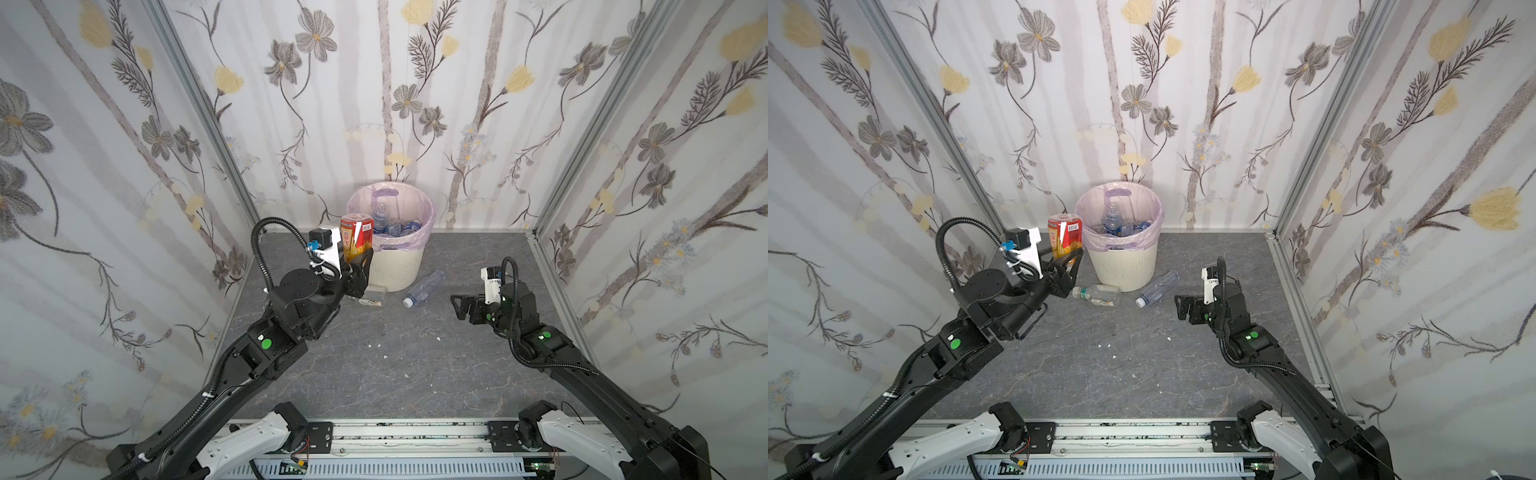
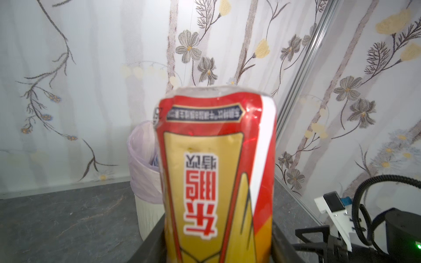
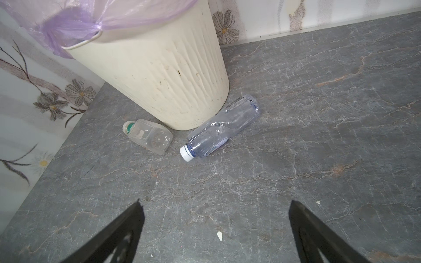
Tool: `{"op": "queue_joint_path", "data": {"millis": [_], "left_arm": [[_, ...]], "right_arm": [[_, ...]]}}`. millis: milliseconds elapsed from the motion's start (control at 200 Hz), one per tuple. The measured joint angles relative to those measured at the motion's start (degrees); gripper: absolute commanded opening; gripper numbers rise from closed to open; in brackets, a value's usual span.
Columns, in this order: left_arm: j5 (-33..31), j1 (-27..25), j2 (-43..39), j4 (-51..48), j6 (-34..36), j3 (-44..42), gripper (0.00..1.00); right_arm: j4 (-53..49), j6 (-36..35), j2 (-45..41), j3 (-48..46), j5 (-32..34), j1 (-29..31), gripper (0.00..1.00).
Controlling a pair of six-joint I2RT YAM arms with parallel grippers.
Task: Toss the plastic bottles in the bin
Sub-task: 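Lift the red-and-gold bottle over the bin with the left gripper and release, then grasp the clear blue-capped bottle with the right gripper while left withdraws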
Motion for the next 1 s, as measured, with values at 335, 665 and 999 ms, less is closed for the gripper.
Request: {"op": "queue_joint_path", "data": {"millis": [335, 665, 999], "left_arm": [[4.28, 12.79, 40.57, -0.33, -3.1, 36.37, 1.0], [7.72, 12.59, 36.35, -7.96, -4.63, 31.5, 1.0], [6.84, 12.7, 21.2, -8.0, -4.83, 16.92, 1.0]], "right_arm": [[0.63, 0.35, 2.08, 0.17, -0.68, 0.0, 1.0], [1.66, 0.33, 3.52, 0.31, -0.28, -0.07, 0.99], [2.23, 4.94, 17.99, 10.88, -0.17, -0.13, 0.95]]}}
